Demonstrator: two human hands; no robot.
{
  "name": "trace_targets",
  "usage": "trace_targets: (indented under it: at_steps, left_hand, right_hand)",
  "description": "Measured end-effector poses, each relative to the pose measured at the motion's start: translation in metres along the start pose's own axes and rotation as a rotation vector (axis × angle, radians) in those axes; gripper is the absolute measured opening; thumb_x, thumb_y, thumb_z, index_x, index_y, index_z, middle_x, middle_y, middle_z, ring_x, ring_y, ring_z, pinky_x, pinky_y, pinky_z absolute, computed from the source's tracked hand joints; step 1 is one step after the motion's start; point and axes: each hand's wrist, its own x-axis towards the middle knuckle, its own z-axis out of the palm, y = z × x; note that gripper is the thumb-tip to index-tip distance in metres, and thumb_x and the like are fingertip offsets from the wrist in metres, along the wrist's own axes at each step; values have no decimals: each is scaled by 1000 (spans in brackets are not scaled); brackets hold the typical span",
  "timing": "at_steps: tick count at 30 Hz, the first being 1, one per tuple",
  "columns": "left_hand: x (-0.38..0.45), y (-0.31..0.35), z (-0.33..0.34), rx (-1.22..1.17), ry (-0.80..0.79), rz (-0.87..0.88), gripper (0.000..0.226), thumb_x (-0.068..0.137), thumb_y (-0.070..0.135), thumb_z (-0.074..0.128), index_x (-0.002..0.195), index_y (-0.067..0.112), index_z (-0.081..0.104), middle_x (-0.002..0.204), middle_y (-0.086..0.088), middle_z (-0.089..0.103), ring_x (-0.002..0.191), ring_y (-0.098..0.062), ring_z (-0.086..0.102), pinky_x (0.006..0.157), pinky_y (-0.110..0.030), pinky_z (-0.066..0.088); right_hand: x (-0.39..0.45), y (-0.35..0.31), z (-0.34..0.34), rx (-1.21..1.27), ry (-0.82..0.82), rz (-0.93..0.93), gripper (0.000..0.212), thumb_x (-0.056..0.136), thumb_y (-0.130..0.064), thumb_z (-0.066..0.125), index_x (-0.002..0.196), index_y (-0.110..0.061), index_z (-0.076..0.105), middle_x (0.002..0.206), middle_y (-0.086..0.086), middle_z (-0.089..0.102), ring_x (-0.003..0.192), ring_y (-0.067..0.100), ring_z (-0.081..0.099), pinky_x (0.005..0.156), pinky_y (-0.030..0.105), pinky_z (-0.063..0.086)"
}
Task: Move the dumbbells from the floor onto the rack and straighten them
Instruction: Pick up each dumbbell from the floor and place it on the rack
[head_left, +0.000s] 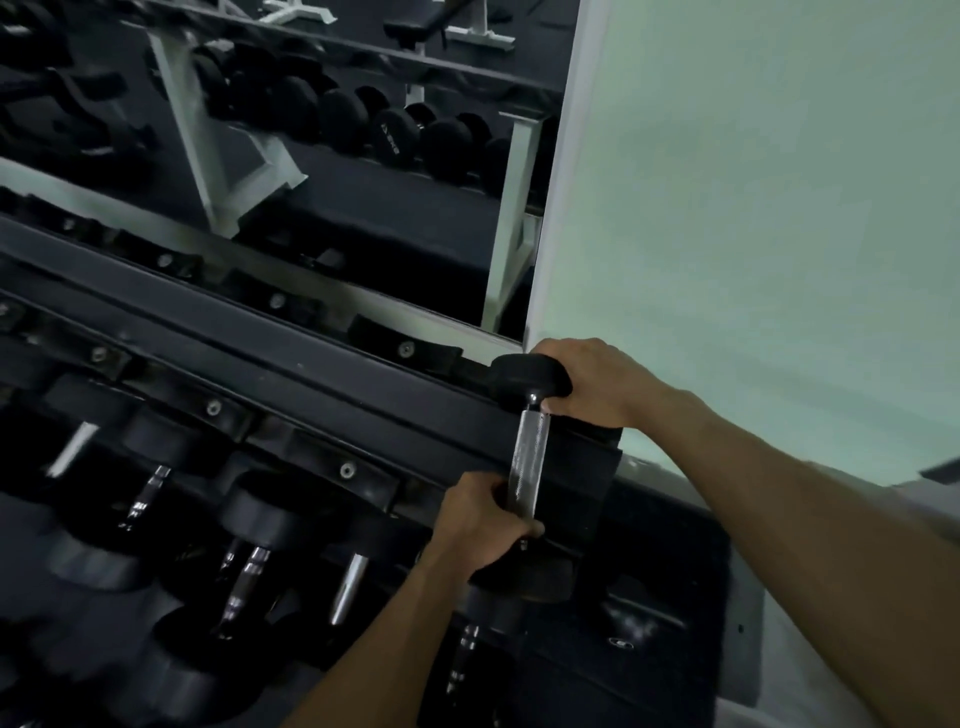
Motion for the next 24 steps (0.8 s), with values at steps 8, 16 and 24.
trace_targets:
  at_steps: [8,16,24]
  left_hand:
    - [-19,-5,-21,-24,125,96,28,81,33,72,104,17,71,97,6,73,91,-4,65,72,-14,43]
    - [-79,-56,-88,105,282,65,36,86,42,64,114,20,66,106,8,70,98,-11,64,88,-30,51]
    - [-196,-149,-155,152,517,-38,26,86,37,61,105,21,67,104,0,69,102,-20,63,82,-31,50]
  right_hand:
    - [-4,-26,-10,-57,22,13,69,81,-38,70,142,-25,42,133,3,51,118,26,54,97,40,45]
    - [0,-128,-6,-108,26,-224,66,88,-43,65,145,-23,39,139,2,48,126,25,48,102,40,43]
    - [-19,-289,47,-203,-51,-509,71,89,-44,64,149,-20,34,148,3,43,136,25,41,107,40,40]
